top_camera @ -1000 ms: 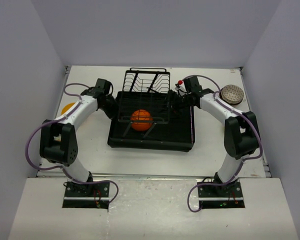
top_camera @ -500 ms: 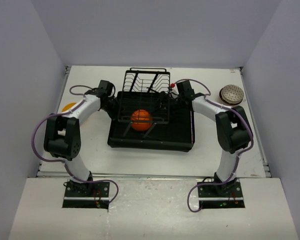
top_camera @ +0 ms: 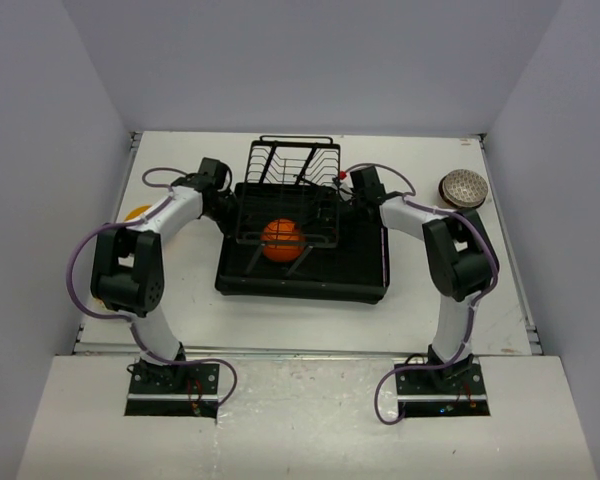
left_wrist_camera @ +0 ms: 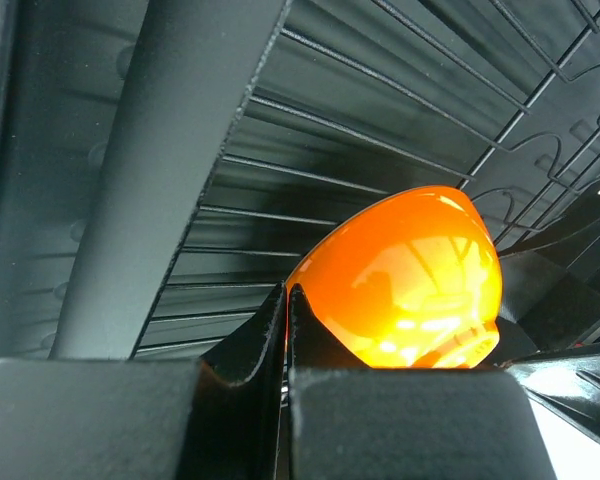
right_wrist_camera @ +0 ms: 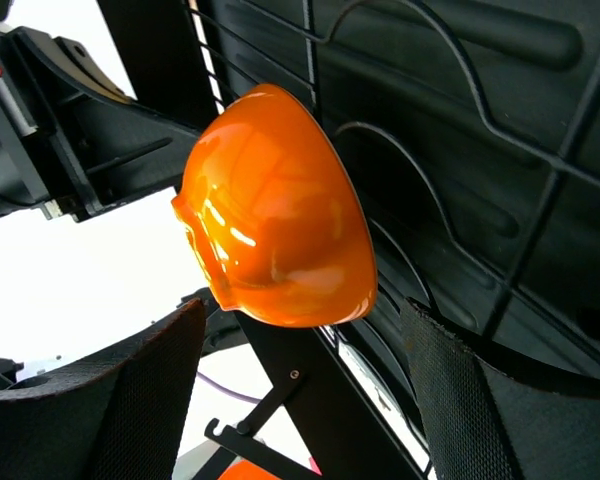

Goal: Unload the bowls from the dish rack

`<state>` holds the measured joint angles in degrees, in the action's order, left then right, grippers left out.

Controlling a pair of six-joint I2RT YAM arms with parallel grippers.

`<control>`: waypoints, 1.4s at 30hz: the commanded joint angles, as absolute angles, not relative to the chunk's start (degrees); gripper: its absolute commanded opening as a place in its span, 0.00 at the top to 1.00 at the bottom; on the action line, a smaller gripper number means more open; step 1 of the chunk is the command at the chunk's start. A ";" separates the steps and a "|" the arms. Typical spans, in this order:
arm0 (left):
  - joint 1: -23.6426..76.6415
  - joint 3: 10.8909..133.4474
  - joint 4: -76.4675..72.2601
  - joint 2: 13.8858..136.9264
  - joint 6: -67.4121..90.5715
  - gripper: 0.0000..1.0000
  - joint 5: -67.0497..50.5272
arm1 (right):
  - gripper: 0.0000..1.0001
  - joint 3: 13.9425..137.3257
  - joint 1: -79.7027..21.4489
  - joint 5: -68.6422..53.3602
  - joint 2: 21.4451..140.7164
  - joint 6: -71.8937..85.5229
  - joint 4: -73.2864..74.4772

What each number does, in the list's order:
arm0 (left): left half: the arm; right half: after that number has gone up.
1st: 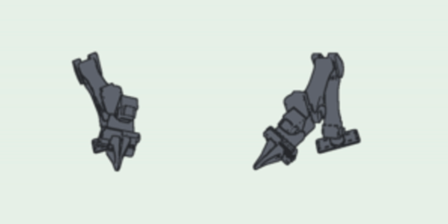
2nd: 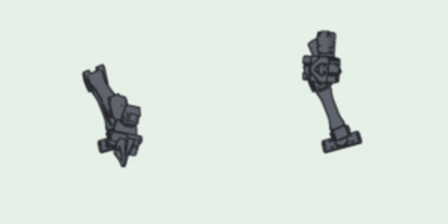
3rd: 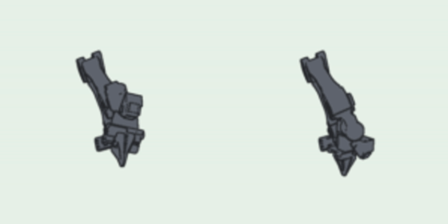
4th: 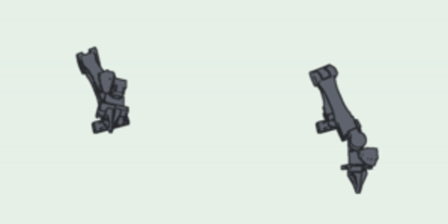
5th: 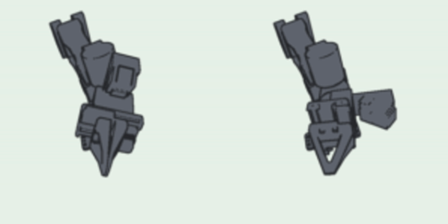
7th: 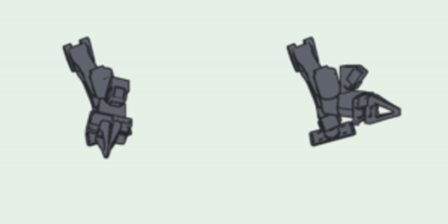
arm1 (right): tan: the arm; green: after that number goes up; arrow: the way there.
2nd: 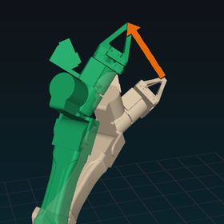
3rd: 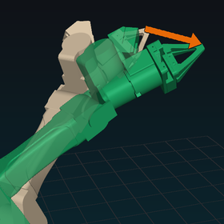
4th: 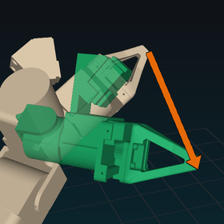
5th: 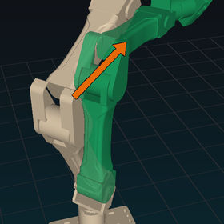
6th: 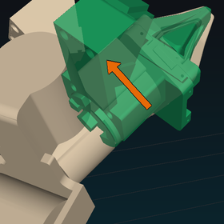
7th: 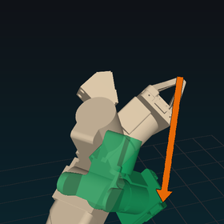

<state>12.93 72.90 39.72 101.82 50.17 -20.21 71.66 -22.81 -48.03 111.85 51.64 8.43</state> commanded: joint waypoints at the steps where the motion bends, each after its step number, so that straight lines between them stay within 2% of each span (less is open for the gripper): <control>1: 13.36 75.06 38.93 102.39 48.43 1.00 -21.80 | 0.20 71.36 -23.03 -47.02 114.08 51.42 6.77; 22: 13.54 76.64 40.34 103.80 46.85 1.00 -23.03 | 0.22 75.94 -24.26 -52.56 117.51 55.46 1.50; 28: 13.45 77.25 40.52 104.15 46.67 1.00 -23.11 | 0.31 74.54 -24.87 -53.87 116.19 56.95 -0.52; 31: 13.54 77.43 40.52 104.24 46.67 1.00 -23.29 | 0.41 72.60 -25.14 -54.32 114.61 58.61 -3.95; 42: 13.45 78.05 41.22 104.15 46.32 1.00 -23.03 | 0.46 67.42 -25.31 -58.97 114.08 68.44 -19.49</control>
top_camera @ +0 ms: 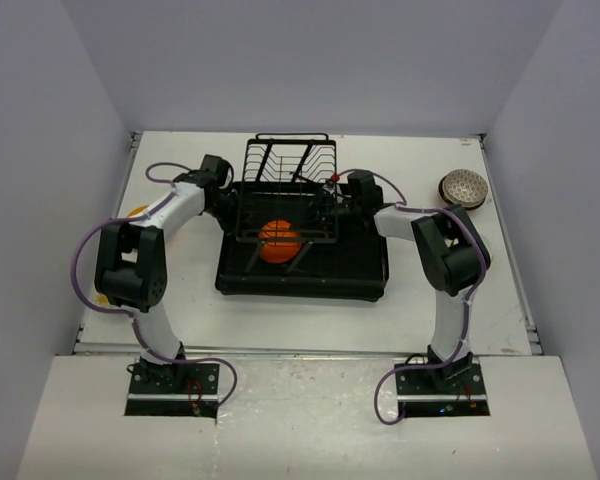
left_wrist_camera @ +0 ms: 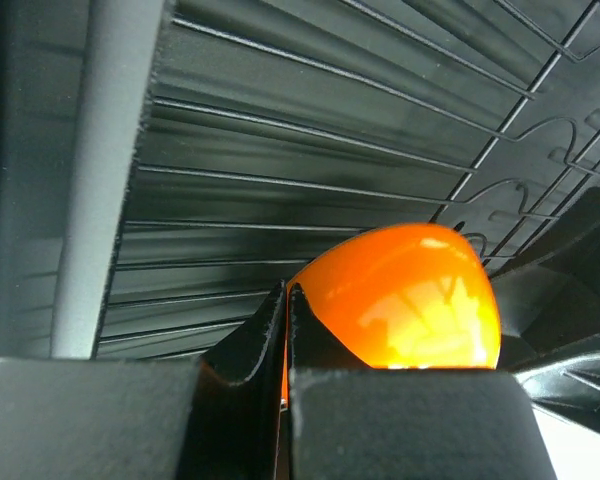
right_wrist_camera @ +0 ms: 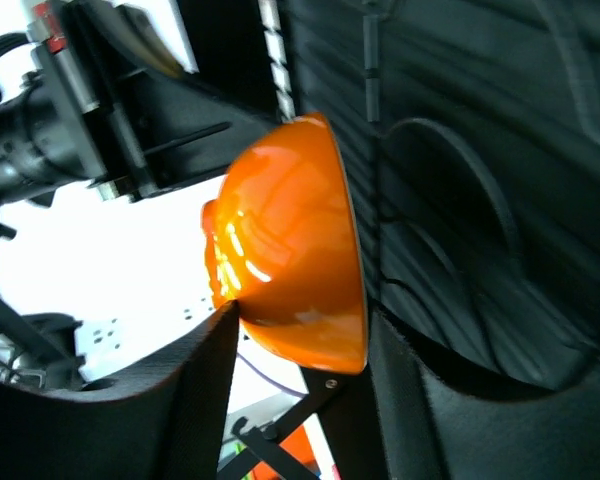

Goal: Unload the bowls from the dish rack

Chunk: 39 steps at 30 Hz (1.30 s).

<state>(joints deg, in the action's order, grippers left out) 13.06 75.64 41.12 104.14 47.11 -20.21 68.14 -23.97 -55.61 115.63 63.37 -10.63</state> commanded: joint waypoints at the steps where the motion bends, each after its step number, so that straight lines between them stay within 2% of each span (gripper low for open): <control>1: 13.45 78.05 41.22 104.06 46.23 1.00 -23.03 | 0.49 66.28 -25.31 -59.41 114.26 70.21 -24.12; 10: 13.45 79.01 41.84 104.33 46.05 1.00 -23.11 | 0.46 65.04 -25.75 -61.70 114.61 76.55 -33.05; 21: 13.36 79.28 41.93 104.33 46.05 1.00 -22.85 | 0.46 61.44 -26.46 -63.37 111.71 68.82 -24.35; 24: 13.27 78.93 42.01 104.24 46.05 1.00 -22.50 | 0.51 59.77 -26.63 -63.90 111.18 68.99 -25.31; 39: 13.01 78.84 42.80 103.27 45.79 1.00 -21.80 | 0.55 56.77 -29.79 -66.88 110.74 79.36 -42.53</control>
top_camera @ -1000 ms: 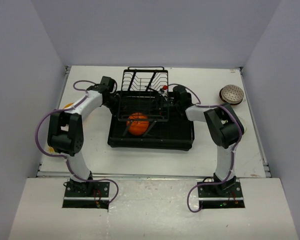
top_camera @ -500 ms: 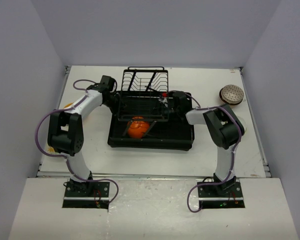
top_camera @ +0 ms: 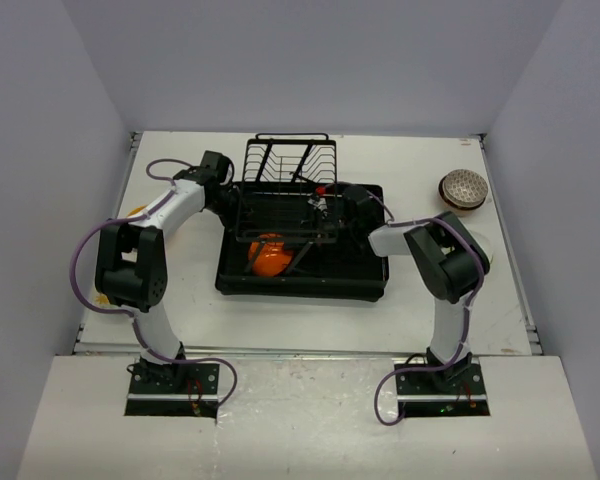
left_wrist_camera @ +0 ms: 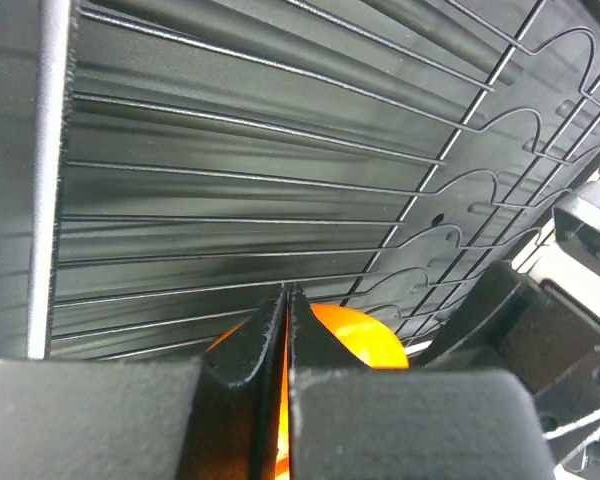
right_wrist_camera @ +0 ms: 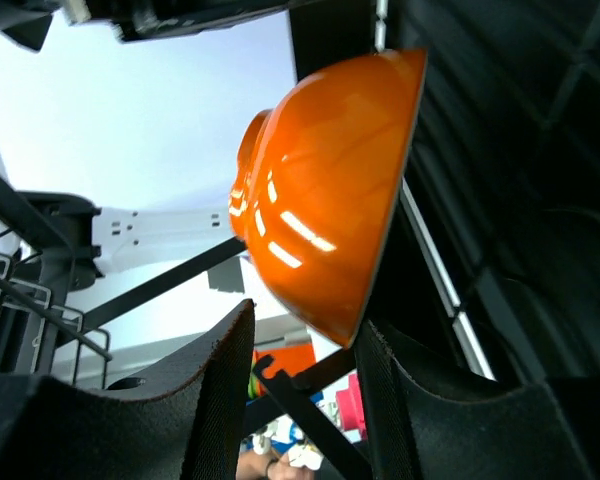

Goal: Unload the bowls from the dish rack

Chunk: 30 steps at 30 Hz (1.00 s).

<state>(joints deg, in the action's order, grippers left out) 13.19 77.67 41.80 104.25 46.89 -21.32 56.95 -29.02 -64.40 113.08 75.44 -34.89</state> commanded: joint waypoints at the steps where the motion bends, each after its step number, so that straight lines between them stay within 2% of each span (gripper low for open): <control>1: 13.01 78.84 42.80 103.27 45.70 1.00 -21.80 | 0.55 56.86 -29.97 -67.58 111.35 80.76 -43.67; 16: 12.83 79.54 42.80 103.10 45.97 1.00 -22.67 | 0.62 59.41 -31.20 -60.74 119.43 92.90 -57.65; 22: 12.74 79.89 42.81 103.27 46.05 1.00 -22.94 | 0.62 63.54 -31.64 -59.42 121.90 93.52 -56.61; 25: 12.74 79.89 42.63 103.36 46.05 1.00 -23.38 | 0.67 65.29 -31.99 -58.98 123.92 95.36 -58.87; 30: 12.39 79.98 42.98 103.36 45.53 1.00 -23.55 | 0.67 68.64 -33.13 -58.80 126.82 98.70 -60.82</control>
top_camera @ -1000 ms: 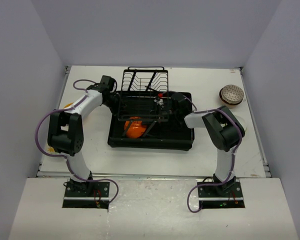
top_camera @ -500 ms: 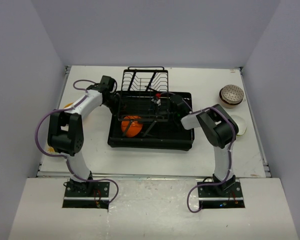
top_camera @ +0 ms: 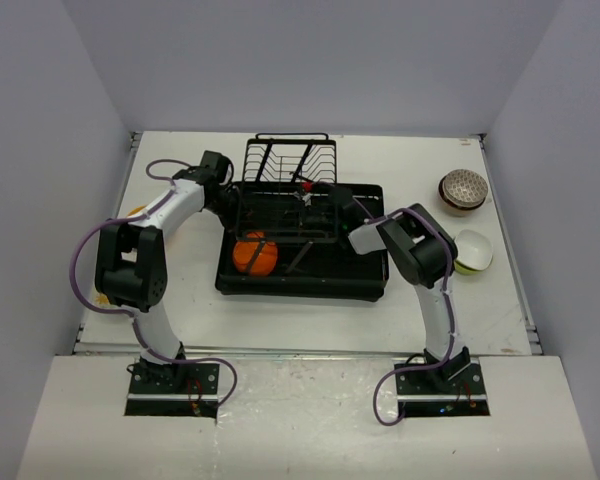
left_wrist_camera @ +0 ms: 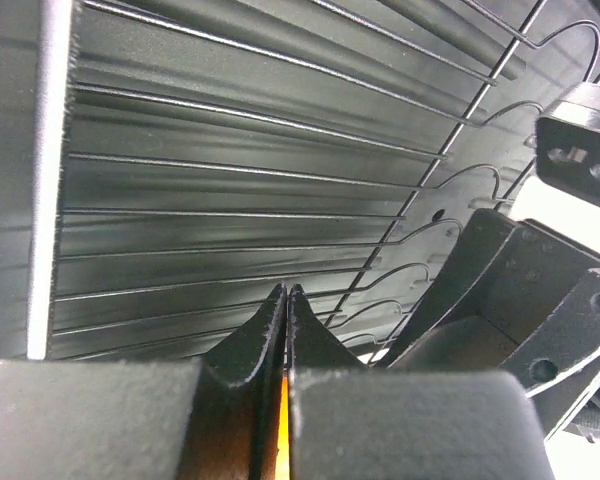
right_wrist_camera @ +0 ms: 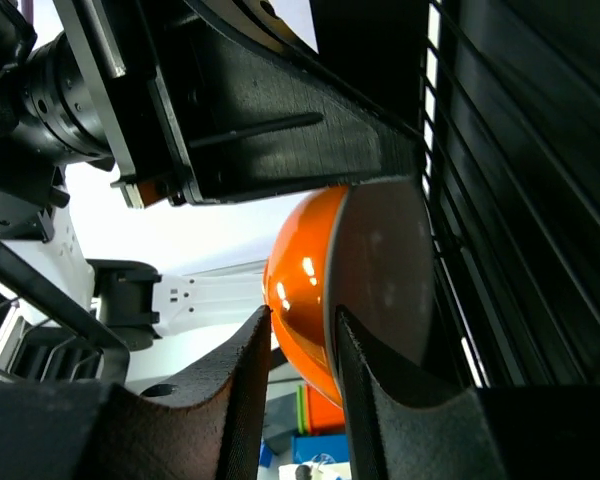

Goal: Unload the bowls from the dish rack

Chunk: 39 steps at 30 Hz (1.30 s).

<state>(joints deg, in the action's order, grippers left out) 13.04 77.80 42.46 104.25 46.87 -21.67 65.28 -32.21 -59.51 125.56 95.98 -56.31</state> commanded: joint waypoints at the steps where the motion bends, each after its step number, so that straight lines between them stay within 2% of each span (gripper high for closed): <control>1: 12.04 79.98 43.07 103.27 45.27 1.00 -23.55 | 0.67 69.16 -33.31 -58.71 126.91 98.96 -61.08; 15: 10.63 80.69 43.60 103.62 44.12 1.00 -24.26 | 0.67 68.47 -34.37 -65.39 123.31 85.08 -41.93; 24: 10.28 80.33 43.42 103.71 44.21 1.00 -24.26 | 0.67 70.13 -35.77 -70.05 124.54 88.23 -47.54; 39: 10.02 81.04 42.98 103.62 45.17 1.00 -24.61 | 0.68 73.56 -37.09 -68.21 130.16 101.86 -63.10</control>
<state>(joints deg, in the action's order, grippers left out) 10.55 79.57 43.09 104.25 45.43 -22.63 70.94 -36.71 -67.53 129.10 98.06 -56.82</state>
